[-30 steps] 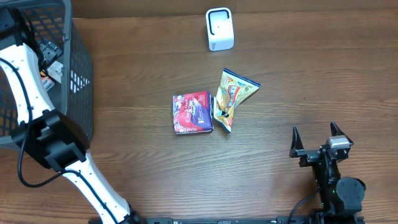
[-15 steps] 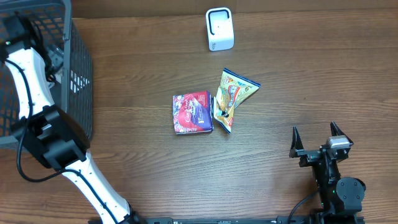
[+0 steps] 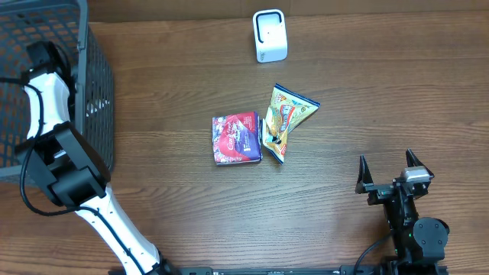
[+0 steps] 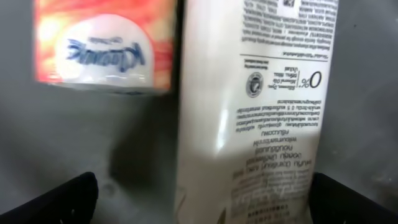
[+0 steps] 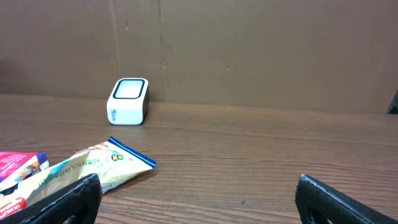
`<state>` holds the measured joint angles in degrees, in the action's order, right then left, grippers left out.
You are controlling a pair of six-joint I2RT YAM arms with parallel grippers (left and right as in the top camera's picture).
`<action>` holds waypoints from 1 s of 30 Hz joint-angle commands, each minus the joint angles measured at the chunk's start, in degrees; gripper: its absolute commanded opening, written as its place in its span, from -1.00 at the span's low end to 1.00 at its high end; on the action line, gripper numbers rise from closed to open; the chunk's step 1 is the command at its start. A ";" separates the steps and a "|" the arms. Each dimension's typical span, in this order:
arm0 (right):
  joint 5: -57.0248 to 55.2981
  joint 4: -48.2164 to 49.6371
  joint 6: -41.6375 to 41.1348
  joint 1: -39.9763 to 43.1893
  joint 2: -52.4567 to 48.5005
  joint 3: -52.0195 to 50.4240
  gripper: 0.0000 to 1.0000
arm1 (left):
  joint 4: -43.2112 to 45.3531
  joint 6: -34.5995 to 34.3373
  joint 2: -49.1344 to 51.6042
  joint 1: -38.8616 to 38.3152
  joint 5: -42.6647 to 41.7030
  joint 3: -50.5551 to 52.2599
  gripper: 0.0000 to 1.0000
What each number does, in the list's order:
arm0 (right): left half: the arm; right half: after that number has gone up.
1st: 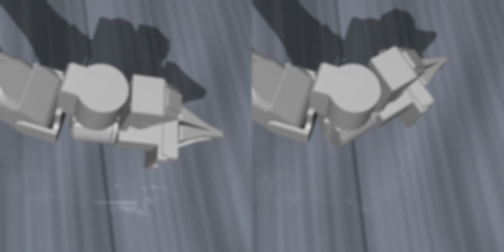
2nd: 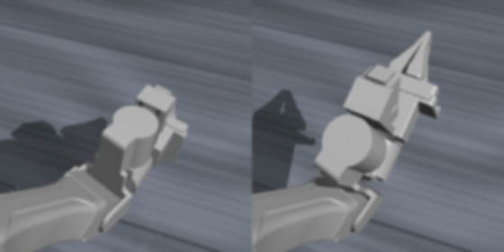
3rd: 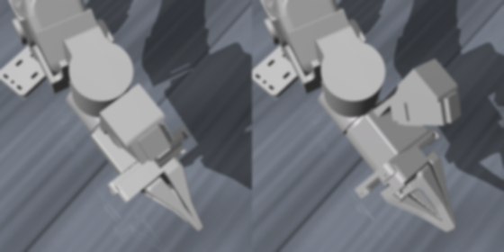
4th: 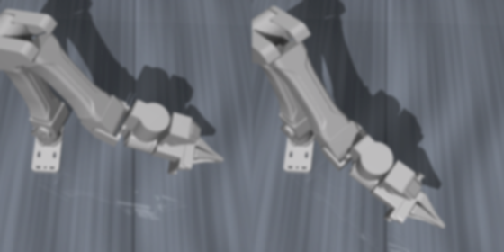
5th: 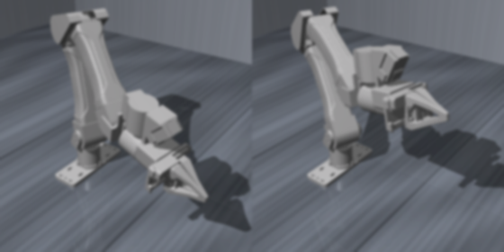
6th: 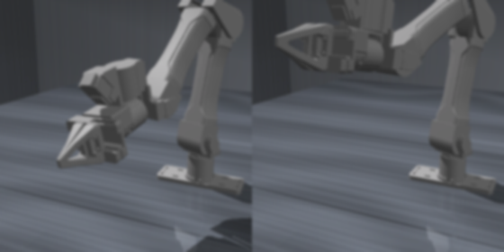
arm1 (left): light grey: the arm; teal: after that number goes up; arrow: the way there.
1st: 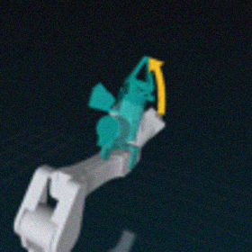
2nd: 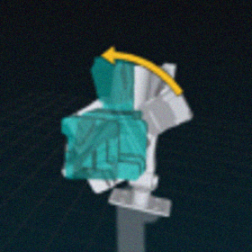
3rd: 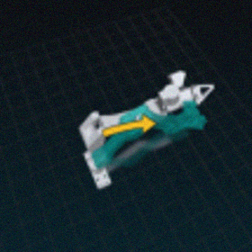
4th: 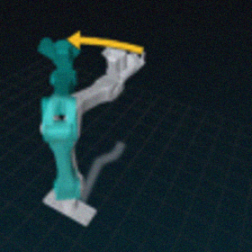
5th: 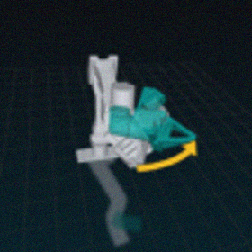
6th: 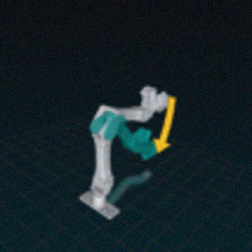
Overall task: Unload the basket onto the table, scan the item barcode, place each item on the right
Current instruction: 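Lower the left gripper into the basket and grasp the white tube, then lift the white tube out and carry it toward the snack packets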
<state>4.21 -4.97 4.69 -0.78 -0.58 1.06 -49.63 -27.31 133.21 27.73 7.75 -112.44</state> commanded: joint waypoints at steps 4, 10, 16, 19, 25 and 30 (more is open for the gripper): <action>-0.17 0.37 -0.22 0.15 0.42 -0.57 1.00 | 6.32 -1.03 0.61 -0.44 -5.62 4.81 0.72; -0.17 0.37 -0.22 0.15 0.42 -0.57 1.00 | 6.84 -1.01 0.61 -0.44 -5.88 5.95 0.09; -0.17 0.37 -0.22 0.15 0.42 -0.57 1.00 | 4.83 -1.03 0.59 0.20 -5.90 5.81 -0.92; -0.17 0.37 -0.22 0.15 0.42 -0.57 1.00 | 3.26 -1.01 0.17 0.57 -5.88 5.55 -0.92; -0.17 0.37 -0.22 0.15 0.42 -0.57 1.00 | -0.46 -1.01 -4.33 1.57 -5.92 4.59 -0.91; -0.17 0.37 -0.22 0.15 0.42 -0.57 1.00 | -4.20 -1.01 -14.10 1.95 -5.18 4.59 -0.92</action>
<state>4.23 -4.95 4.71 -0.78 -0.58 1.06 -53.04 -28.51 128.55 29.19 1.65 -107.50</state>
